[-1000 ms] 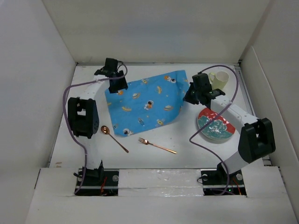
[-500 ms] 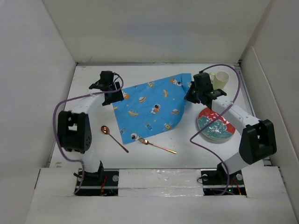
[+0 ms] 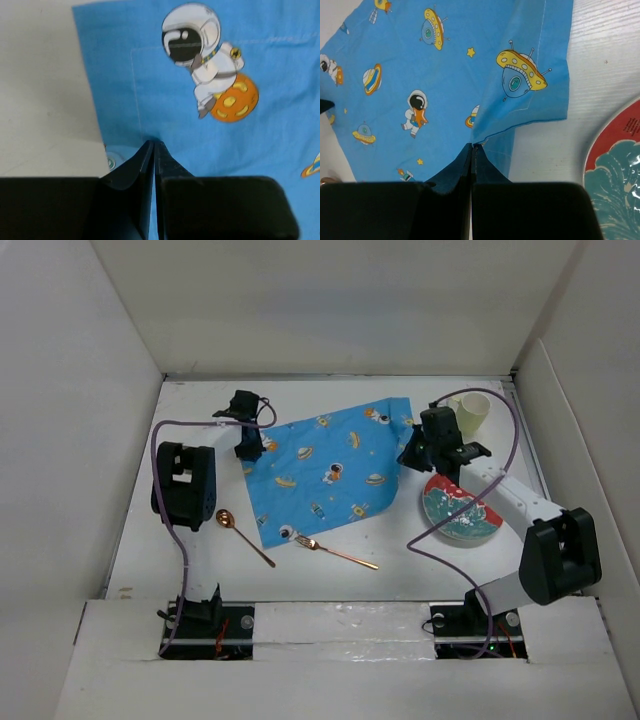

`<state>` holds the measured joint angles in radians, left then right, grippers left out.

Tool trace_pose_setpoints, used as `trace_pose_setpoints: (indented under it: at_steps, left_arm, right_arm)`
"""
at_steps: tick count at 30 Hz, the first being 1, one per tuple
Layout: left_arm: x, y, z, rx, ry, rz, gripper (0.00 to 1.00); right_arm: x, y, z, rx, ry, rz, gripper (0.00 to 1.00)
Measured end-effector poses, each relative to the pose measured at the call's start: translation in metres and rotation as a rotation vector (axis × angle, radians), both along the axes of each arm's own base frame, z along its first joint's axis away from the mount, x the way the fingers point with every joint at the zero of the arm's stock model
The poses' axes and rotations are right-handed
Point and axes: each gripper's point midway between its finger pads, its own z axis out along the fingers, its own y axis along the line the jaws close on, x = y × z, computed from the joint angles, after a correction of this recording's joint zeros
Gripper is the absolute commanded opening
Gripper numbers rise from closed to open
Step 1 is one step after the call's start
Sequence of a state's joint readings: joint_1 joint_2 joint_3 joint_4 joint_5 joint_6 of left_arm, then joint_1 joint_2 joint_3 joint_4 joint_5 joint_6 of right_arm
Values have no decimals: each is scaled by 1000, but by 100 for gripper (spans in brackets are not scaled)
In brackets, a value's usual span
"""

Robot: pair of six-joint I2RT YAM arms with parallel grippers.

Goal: Set the dinner table for one person

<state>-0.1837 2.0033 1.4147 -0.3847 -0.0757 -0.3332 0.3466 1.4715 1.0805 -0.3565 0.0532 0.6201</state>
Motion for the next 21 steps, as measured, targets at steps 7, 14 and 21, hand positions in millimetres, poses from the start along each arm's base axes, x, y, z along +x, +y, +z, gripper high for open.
trace_pose_setpoints:
  at_steps: [7, 14, 21]
  left_arm:
    - [70, -3, 4, 41, -83, 28, 0]
    - [143, 9, 24, 65, -201, 92, 0]
    - [168, 25, 65, 73, -292, 116, 16]
  right_arm:
    - [-20, -9, -16, -4, 35, 14, 0]
    - [-43, -24, -41, -38, 107, 9, 0]
    - [-58, -29, -71, -86, 213, 32, 0]
